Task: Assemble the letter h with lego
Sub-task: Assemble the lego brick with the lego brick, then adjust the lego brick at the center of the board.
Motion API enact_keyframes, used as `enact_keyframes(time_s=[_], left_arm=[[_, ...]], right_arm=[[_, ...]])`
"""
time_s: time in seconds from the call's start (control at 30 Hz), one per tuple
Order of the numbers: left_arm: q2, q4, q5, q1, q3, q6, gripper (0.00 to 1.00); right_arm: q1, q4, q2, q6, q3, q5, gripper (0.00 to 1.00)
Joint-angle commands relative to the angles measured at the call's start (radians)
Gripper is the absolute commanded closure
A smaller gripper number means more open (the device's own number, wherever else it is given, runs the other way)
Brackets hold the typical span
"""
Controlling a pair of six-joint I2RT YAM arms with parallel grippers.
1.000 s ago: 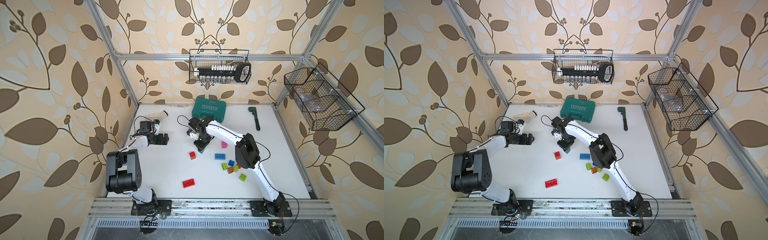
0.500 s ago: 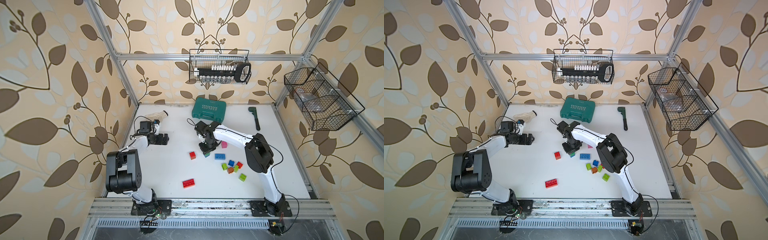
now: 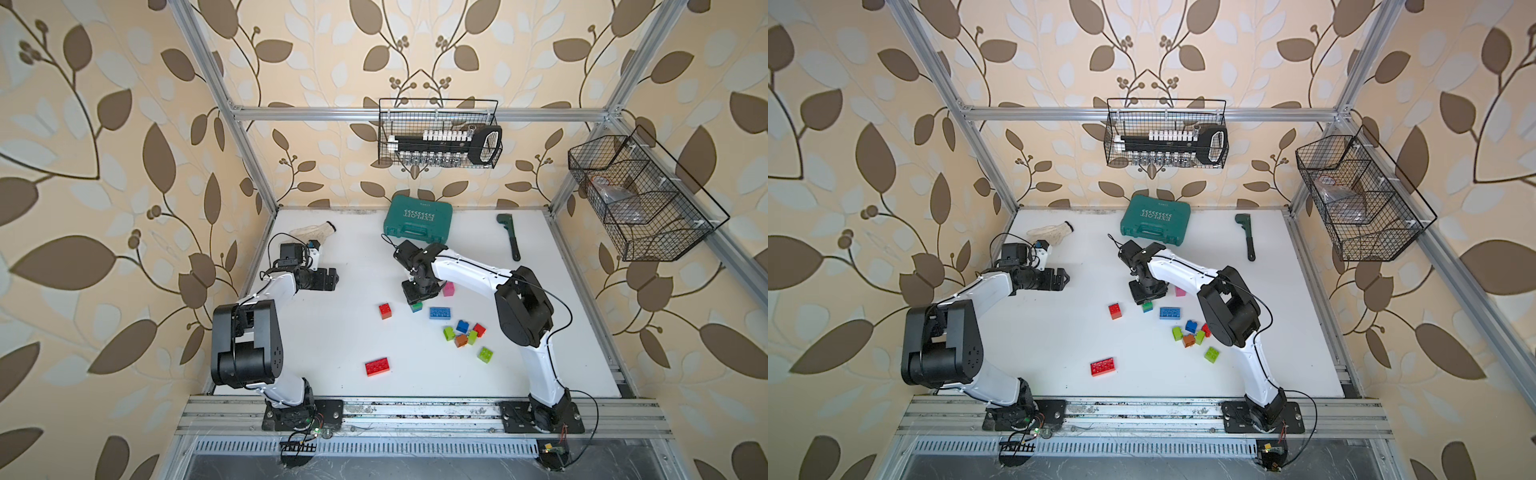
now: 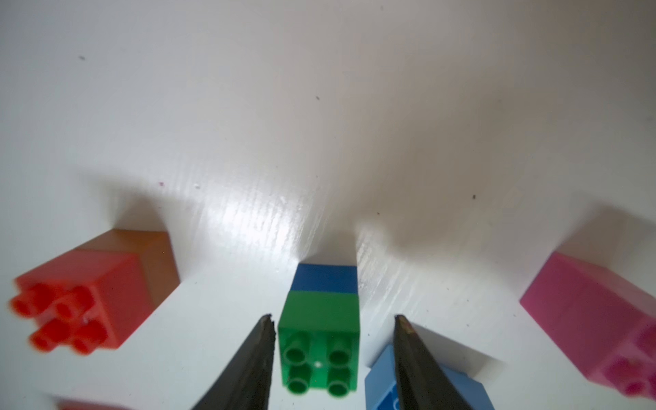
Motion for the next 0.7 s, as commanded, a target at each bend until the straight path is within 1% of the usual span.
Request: enact_keyframes(time_s=[0.0,0.07,0.1,0.17,0.27,0.4,0.5,0.57,0.67], left_arm=[[-0.035,0.019,0.011,0.012,-0.007,0.004,0.01],[-0.028,0.007,0.013,0.011,0.003,0.005,0.01],[-0.030,0.003,0.011,0.013,0.006,0.005,0.01],[-0.036,0.010,0.006,0.012,-0.004,0.011,0.01],[-0.028,0.019,0.008,0.012,-0.001,0.011,0.01],[-0.024,0.001,0.010,0.014,0.006,0.010,0.01],[-0.031,-0.002,0.015,0.015,0.008,0.008,0.01],[-0.040,-0.014,0.016,0.017,0.013,0.009,0.01],[-0.055,-0.003,0.019,0.022,0.000,0.010,0.01]], right_arm=[[0.004,0.017,-0.147,-0.047,-0.080,0.012,0.50],[0.023,0.061,-0.227,-0.101,-0.163,-0.027,0.49],[0.050,0.091,-0.261,-0.151,-0.204,-0.061,0.49],[0.127,0.127,-0.301,-0.262,-0.254,-0.106,0.48],[0.253,0.182,-0.309,-0.437,-0.304,-0.186,0.47],[0.379,0.266,-0.245,-0.641,-0.318,-0.227,0.45],[0.437,0.318,-0.187,-0.782,-0.318,-0.235,0.44],[0.441,0.347,-0.150,-0.810,-0.310,-0.247,0.43],[0.442,0.338,-0.087,-0.827,-0.266,-0.218,0.42]])
